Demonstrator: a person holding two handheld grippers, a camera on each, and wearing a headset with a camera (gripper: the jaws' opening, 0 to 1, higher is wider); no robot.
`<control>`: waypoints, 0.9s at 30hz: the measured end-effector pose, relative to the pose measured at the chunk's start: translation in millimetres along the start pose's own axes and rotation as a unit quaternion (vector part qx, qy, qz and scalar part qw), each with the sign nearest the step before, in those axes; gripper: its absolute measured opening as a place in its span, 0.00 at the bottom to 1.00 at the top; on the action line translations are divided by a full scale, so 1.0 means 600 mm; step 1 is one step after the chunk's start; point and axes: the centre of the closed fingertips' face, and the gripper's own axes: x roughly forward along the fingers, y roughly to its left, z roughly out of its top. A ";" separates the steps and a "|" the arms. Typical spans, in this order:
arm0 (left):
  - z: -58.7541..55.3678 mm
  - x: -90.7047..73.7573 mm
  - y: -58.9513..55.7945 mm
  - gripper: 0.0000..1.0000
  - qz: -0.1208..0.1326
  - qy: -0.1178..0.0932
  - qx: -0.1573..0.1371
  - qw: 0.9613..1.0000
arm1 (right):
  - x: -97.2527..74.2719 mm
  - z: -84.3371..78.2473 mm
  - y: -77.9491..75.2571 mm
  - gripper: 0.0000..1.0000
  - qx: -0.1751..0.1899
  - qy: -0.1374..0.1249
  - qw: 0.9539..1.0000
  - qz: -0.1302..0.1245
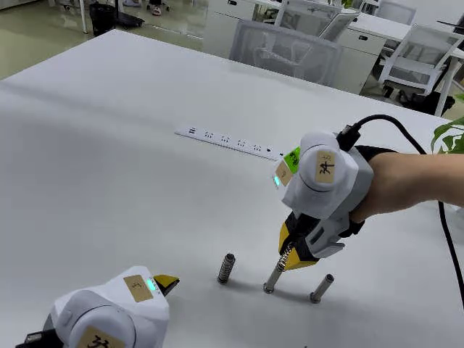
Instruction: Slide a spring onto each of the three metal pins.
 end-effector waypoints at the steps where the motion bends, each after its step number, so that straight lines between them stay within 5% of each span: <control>1: 0.000 0.000 0.000 0.96 0.000 0.000 -0.001 1.000 | 0.001 0.000 0.000 0.13 0.000 0.000 1.000 0.000; 27: -0.010 -0.007 0.008 0.96 0.003 0.007 -0.004 1.000 | 0.042 -0.004 -0.001 0.13 -0.012 0.017 1.000 0.009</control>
